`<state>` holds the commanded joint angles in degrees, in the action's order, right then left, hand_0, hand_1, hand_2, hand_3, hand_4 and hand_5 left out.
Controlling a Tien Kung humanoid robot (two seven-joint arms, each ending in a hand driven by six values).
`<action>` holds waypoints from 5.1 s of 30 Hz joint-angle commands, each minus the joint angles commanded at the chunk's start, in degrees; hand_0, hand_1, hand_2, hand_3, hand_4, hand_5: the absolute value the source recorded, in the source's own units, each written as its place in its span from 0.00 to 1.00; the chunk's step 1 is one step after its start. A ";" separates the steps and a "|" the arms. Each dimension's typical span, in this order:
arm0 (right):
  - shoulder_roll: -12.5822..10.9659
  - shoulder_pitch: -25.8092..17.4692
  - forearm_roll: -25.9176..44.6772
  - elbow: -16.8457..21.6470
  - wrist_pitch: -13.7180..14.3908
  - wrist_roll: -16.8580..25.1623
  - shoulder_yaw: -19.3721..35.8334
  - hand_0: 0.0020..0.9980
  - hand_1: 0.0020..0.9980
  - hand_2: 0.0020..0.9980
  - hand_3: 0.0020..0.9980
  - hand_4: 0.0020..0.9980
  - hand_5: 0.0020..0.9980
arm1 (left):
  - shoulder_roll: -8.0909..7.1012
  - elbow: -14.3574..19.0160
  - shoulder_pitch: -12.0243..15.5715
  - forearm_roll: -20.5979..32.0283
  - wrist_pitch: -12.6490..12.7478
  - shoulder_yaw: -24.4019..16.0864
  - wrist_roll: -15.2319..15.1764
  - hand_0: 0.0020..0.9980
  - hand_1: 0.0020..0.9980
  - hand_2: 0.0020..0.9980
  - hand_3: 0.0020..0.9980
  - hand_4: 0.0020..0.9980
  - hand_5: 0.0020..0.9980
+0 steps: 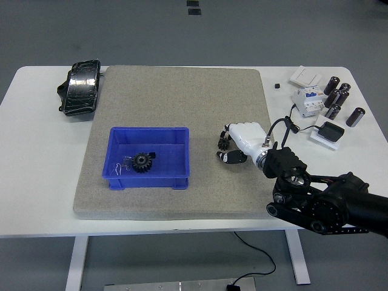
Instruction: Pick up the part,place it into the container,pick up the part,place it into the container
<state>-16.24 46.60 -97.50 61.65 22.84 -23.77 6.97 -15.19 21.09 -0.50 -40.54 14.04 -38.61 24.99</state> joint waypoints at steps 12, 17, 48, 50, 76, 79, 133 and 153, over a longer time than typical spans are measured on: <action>0.32 -0.08 0.27 -0.32 1.51 0.29 -1.00 0.41 0.52 0.49 0.67 0.51 0.21 | -0.01 -0.04 -0.08 0.21 0.05 0.11 -0.18 0.68 0.67 0.60 0.54 0.46 0.48; 0.37 -0.18 -0.07 -0.40 2.10 0.12 -1.19 0.39 0.53 0.47 0.68 0.43 0.09 | -0.06 -0.06 -0.09 0.24 0.08 0.07 -0.26 0.68 0.67 0.60 0.54 0.46 0.48; -2.12 -1.97 -3.53 5.83 5.03 -0.72 6.39 0.42 0.54 0.43 0.68 0.40 0.03 | 0.20 -0.11 0.26 0.40 0.44 0.09 -0.51 0.68 0.67 0.60 0.54 0.47 0.49; -2.48 -2.51 -4.94 8.52 5.33 -1.34 8.49 0.42 0.54 0.43 0.68 0.40 0.03 | 0.22 -0.07 0.36 0.30 0.45 0.05 -0.38 0.68 0.67 0.60 0.54 0.47 0.49; 2.38 1.00 -0.61 22.81 3.86 -1.74 3.59 0.65 0.73 0.78 0.73 0.61 0.29 | -0.21 0.20 0.38 -1.34 0.19 -1.21 0.97 0.68 0.67 0.60 0.54 0.47 0.49; 2.63 1.11 0.48 21.82 2.33 -1.70 3.35 0.65 0.73 0.78 0.73 0.61 0.29 | -0.20 0.17 0.31 -1.41 0.09 -1.28 0.96 0.68 0.67 0.60 0.54 0.47 0.49; -9.86 -34.55 34.59 30.62 8.79 27.25 62.65 0.66 0.71 0.74 0.71 0.78 0.42 | -1.37 0.48 -1.38 -4.25 -1.37 -3.64 1.29 0.68 0.67 0.60 0.54 0.47 0.48; -5.31 -46.55 39.03 32.99 9.61 32.32 81.57 0.66 0.69 0.73 0.70 0.79 0.48 | -4.37 0.65 -2.77 -8.00 -2.84 -6.14 1.64 0.68 0.67 0.60 0.54 0.47 0.48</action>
<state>-21.55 0.05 -58.47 94.64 32.45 8.55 88.54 -19.56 21.75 -3.27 -48.54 11.21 -44.74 26.63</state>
